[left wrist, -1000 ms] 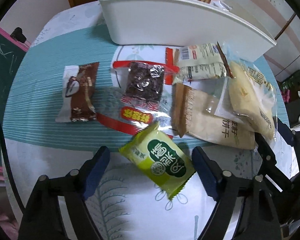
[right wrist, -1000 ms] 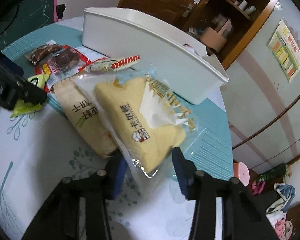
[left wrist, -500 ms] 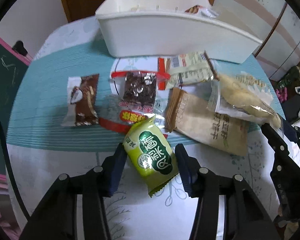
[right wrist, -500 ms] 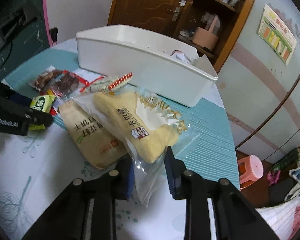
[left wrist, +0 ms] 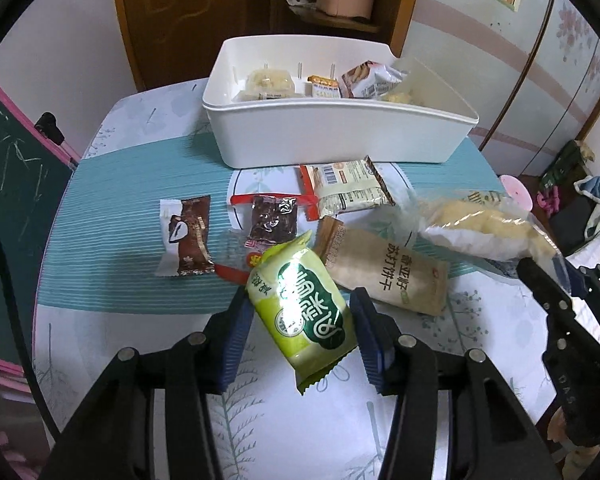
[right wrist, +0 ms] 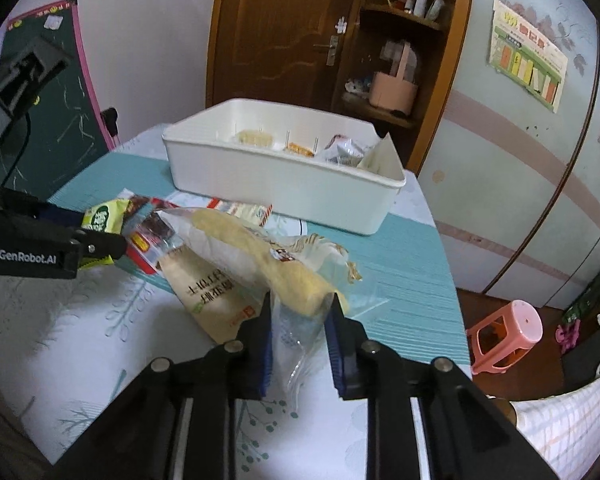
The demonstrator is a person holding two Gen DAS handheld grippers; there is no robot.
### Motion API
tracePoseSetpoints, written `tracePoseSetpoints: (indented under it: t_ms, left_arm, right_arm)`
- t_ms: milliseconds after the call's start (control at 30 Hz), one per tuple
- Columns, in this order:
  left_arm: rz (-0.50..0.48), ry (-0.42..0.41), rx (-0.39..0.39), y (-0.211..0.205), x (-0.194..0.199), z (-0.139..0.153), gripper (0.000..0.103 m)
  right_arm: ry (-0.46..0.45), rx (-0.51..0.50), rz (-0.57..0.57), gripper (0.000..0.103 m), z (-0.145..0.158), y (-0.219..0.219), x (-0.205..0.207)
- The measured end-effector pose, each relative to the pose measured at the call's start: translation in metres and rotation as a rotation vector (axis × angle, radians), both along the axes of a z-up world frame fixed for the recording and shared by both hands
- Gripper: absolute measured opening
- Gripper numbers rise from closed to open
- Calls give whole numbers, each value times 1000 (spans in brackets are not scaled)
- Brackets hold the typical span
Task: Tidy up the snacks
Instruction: 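Lift both snacks up over the white bin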
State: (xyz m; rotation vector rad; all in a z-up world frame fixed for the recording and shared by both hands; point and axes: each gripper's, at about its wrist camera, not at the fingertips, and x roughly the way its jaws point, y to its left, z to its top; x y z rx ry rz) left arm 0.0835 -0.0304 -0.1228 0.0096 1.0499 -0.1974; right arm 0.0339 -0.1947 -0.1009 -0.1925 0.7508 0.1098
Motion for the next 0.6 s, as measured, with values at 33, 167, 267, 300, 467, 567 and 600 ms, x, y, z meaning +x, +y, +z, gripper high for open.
tracePoseSetpoints:
  t_ms: [33, 167, 267, 300, 467, 567, 600]
  left_arm:
    - [3, -2, -4, 2, 0, 2, 48]
    - [7, -6, -13, 12, -1, 11, 48]
    - [-5, -20, -16, 16, -1, 25, 48]
    - [-9, -34, -9, 18, -1, 31, 48]
    - [-35, -119, 13, 27, 9, 75, 48]
    - [-33, -186, 25, 35, 24, 111, 48]
    - [-33, -211, 31, 37, 30, 125, 48]
  right_arm:
    - [-8, 5, -1, 22, 4, 0, -1]
    - [-35, 26, -1, 22, 20, -1, -6]
    - [-67, 32, 5, 21, 35, 0, -8]
    - [-77, 34, 8, 21, 40, 0, -7]
    - [-131, 57, 9, 21, 70, 0, -1]
    - [-170, 64, 4, 21, 91, -4, 9]
    - [-184, 63, 1, 21, 98, -5, 13]
